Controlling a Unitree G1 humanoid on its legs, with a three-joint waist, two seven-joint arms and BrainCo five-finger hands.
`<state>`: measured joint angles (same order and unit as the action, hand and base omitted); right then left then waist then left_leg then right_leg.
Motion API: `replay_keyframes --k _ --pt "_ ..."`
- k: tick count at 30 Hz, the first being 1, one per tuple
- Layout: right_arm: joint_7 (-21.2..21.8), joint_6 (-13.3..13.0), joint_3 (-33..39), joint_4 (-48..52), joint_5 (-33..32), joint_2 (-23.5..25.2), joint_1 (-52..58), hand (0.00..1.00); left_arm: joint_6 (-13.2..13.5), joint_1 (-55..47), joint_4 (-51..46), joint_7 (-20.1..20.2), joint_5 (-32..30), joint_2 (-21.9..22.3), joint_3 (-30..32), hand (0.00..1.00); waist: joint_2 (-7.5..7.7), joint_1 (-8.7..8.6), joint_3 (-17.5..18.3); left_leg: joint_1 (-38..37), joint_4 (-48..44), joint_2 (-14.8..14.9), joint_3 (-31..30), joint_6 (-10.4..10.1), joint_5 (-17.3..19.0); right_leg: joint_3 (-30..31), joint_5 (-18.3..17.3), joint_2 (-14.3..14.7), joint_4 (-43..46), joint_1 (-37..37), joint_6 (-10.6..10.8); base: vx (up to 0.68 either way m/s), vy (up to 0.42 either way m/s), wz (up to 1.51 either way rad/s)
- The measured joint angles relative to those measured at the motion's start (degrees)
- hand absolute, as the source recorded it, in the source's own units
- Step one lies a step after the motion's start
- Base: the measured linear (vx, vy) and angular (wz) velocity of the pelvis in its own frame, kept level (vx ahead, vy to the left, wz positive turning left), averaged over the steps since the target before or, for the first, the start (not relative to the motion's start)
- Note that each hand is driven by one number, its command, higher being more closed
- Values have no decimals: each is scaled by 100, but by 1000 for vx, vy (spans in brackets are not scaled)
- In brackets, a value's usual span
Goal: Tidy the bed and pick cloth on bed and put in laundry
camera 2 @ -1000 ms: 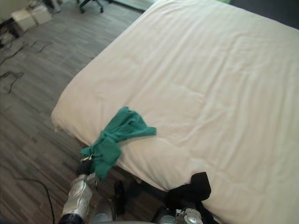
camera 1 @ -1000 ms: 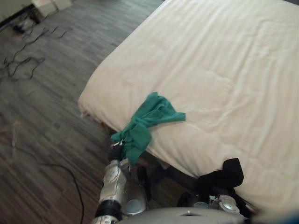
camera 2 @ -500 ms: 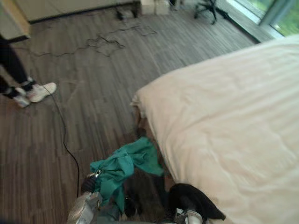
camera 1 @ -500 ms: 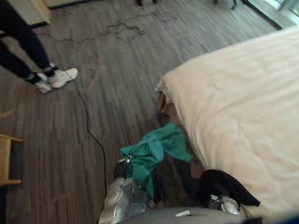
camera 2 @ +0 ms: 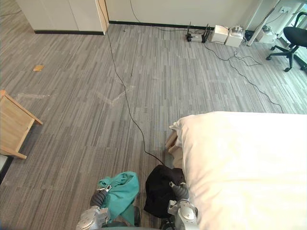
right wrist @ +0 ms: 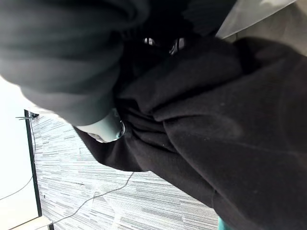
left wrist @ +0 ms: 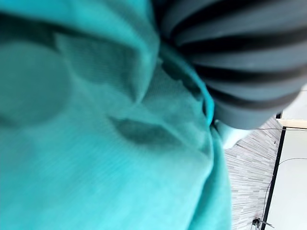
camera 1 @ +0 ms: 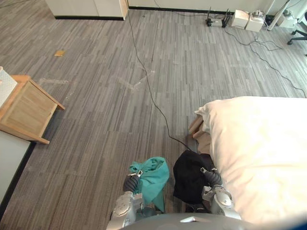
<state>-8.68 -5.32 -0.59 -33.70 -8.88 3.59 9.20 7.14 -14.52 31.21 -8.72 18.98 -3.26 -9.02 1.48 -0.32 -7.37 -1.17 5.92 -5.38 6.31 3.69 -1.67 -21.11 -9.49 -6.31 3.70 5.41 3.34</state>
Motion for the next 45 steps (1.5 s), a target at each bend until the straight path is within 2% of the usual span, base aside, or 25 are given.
replay_keyframes --k 7,11,13,14,15,16,17,18,20,21,23,25,27,28,30,32,33,35,37,38,39,41,43,44,45 --pt "-35 0 -5 0 5 -5 109 100 0 -34 0 -28 -37 28 -3 100 -10 5 -7 -56 -28 6 30 0 0 11 2 7 -20 64 -3 0 0 0" --pt "-127 -2 -16 1 22 -25 274 100 -1 -115 -7 -77 -200 53 -13 100 -92 13 -41 -166 -29 27 44 -2 1 20 8 34 -42 179 -14 -12 -18 -2" --pt "-181 -2 -52 2 47 -68 340 100 -1 -168 -22 -161 -279 53 -65 100 -150 74 -60 -183 -38 52 96 -30 19 86 -1 60 -17 181 -32 -58 -43 -10" --pt "-215 -3 -73 2 121 -117 371 100 -2 -169 -42 -197 -284 52 -66 100 -166 121 -82 -58 -237 60 120 -123 103 138 -11 54 25 135 -52 -74 -27 -2" --pt "-264 -6 -163 31 129 -205 394 100 -3 -167 -120 -261 -284 63 -77 100 -176 130 -110 226 -755 93 119 -230 372 133 -20 76 39 91 -80 -60 -33 3" --pt "-294 -10 -217 93 132 -303 414 100 -2 -167 -230 -297 -284 91 -75 100 -223 149 -195 505 -1389 168 129 -251 653 138 -29 119 29 105 -119 -66 -27 7" --pt "-333 -11 -261 118 140 -410 398 100 0 -170 -334 -318 -284 109 -66 100 -290 203 -285 858 -2169 292 173 -391 922 136 -69 157 22 130 -207 -79 -28 4" --pt "-382 -11 -273 118 169 -480 387 100 0 -128 -352 -339 -284 120 -66 100 -345 273 -353 1158 -2808 414 273 -511 996 135 -100 193 25 150 -260 -86 -11 5" --pt "-446 -9 -245 117 288 -502 393 100 -1 -87 -354 -419 -282 153 -47 100 -386 322 -468 1404 -3405 517 306 -525 990 132 -146 230 17 287 -326 -32 -10 4" --pt "-470 -3 -196 118 339 -504 392 100 -3 -49 -354 -449 -281 164 -39 100 -346 358 -502 1447 -3543 549 313 -572 1056 137 -168 212 16 327 -330 12 13 -5" --pt "-533 -1 -143 128 351 -505 326 100 -4 -29 -353 -511 -284 166 -34 100 -407 408 -502 1423 -3347 597 362 -444 1209 169 -212 210 40 318 -328 68 66 -12" --pt "-560 24 -49 96 352 -461 188 100 -5 57 -339 -536 -289 166 46 100 -308 430 -601 1507 -2768 561 412 -408 1154 192 -282 28 82 307 -252 88 102 -7" --pt "-586 25 25 99 353 -475 177 100 -3 83 -334 -536 -298 187 52 100 -309 451 -623 1683 -1944 618 421 -499 591 199 -406 -83 97 325 -100 218 169 6" --pt "-631 51 17 -5 358 -530 184 100 -6 85 -259 -542 -442 209 58 100 -313 512 -543 1700 -1879 510 580 -193 377 243 -500 -241 67 342 36 288 196 11" --pt "-644 59 16 -7 378 -516 191 100 1 147 -266 -548 -477 211 88 100 -224 552 -536 1835 -2021 409 621 -87 553 349 -405 -303 -23 311 95 360 155 7" --pt "-636 73 -3 -111 518 -400 182 100 -7 184 -258 -546 -493 181 195 100 -73 608 -543 1777 -2210 190 728 242 719 536 -216 -522 -160 513 404 453 139 17" --pt "-629 90 -3 -150 541 -383 182 100 -8 176 -258 -549 -493 204 227 100 -37 611 -514 1702 -2183 117 733 260 782 599 -159 -592 -74 524 499 408 143 7" --pt "-622 90 -6 -273 586 -370 152 100 -6 120 -249 -573 -494 223 237 100 -66 625 -492 1262 -1952 112 729 237 1068 784 -157 -710 1177 179 528 373 172 -15" --pt "-622 103 11 -406 615 -370 165 100 -6 85 -220 -655 -496 147 232 100 -45 593 -481 779 -1652 98 704 239 1187 925 150 -919 2918 -458 711 375 158 -9" --pt "-622 124 13 -462 695 -372 206 100 -4 71 -126 -672 -498 91 185 100 -30 523 -472 412 -1507 84 616 223 1281 943 275 -1062 4180 -938 653 491 119 16" --pt "-620 127 22 -429 729 -368 210 100 -9 43 -34 -678 -498 26 174 100 -16 417 -459 139 -1419 82 491 218 1364 880 150 -1130 5042 -1285 457 440 54 31" --pt "-628 113 89 -404 745 -368 166 100 -21 24 -5 -705 -498 -65 180 100 -14 240 -468 -277 -1269 103 173 234 1426 605 -160 -1150 5786 -1777 84 461 -33 60" --pt "-643 110 236 -326 744 -368 137 100 -22 56 -3 -770 -495 -26 180 100 -108 174 -527 -599 -1255 264 -43 240 1435 355 -520 -977 5657 -2209 -98 433 -107 60" --pt "-659 66 241 -326 744 -417 63 100 -22 123 9 -778 -495 -6 179 100 -186 116 -572 -738 -1309 408 -107 218 1448 202 -604 -836 5330 -2361 -167 422 -154 58" --pt "-679 51 240 -328 743 -465 -36 100 -18 151 108 -776 -496 3 176 100 -306 92 -642 -906 -1419 623 -169 182 1465 59 -611 -589 4527 -2577 -188 436 -163 61"
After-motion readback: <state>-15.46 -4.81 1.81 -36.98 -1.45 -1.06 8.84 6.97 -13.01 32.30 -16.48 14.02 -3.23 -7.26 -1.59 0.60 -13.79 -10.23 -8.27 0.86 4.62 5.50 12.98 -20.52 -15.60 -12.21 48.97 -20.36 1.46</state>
